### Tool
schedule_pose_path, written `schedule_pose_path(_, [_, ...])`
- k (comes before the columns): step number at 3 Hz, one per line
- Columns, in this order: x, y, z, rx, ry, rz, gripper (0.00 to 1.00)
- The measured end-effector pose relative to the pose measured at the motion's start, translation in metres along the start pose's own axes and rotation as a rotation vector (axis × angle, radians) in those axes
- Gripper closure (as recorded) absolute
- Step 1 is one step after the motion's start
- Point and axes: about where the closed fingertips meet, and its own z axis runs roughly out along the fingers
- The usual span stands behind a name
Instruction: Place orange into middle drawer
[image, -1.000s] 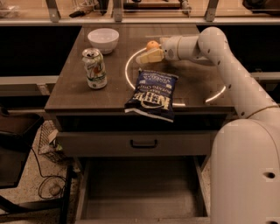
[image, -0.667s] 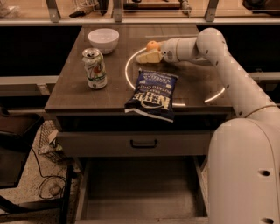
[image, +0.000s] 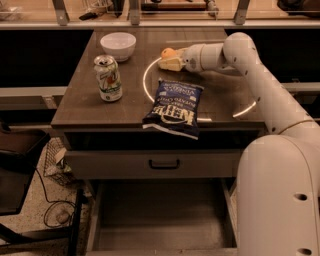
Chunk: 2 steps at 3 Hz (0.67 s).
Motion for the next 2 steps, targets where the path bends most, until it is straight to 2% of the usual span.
schedule_pose_path(1, [0.0007,0.0019,0.0035,-0.005,0.001,0.001,0.96])
schedule_pose_path(2, [0.0011,0.0031,0.0057,-0.008,0.001,0.001,1.0])
